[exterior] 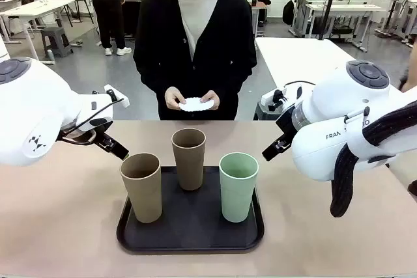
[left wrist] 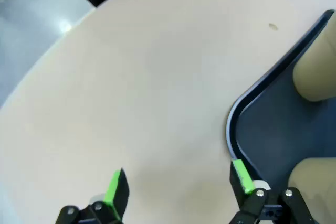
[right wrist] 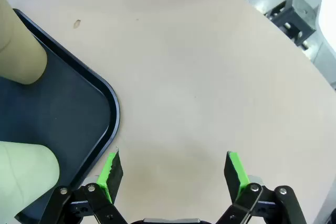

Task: Place coasters on the table and set cups on them.
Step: Pick up one Reusable plastic cup and place it on a coaster set by the human.

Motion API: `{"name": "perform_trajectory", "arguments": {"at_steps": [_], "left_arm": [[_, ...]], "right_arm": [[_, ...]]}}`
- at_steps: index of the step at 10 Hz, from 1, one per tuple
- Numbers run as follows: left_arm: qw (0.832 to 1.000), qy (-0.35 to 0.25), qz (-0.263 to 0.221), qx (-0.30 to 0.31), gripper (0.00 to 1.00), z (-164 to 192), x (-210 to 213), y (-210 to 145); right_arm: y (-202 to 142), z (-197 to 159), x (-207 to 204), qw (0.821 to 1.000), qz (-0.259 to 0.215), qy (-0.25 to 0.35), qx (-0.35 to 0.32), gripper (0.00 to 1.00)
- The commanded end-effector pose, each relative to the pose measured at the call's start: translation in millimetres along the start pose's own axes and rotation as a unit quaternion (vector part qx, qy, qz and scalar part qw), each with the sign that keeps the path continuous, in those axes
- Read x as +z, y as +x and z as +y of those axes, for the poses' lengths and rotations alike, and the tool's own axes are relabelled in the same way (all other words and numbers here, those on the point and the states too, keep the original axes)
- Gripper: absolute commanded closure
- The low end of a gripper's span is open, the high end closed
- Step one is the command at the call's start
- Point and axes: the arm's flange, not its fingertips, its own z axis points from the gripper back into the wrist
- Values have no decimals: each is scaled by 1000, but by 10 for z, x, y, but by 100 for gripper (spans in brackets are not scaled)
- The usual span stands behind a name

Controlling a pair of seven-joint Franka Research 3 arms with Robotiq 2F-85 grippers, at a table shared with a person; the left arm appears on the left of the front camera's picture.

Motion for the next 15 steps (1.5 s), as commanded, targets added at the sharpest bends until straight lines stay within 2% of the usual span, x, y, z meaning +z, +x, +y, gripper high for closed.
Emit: {"name": "perform_trajectory", "arguments": {"at_steps": [1,15], "left_arm": [[1000,0,0,0,0,-1,0,0],[1000,0,0,0,0,-2,0,1]], "right_arm": [[0,0,0,1000,0,0,0,0],[0,1,0,1000,0,0,0,0]]}}
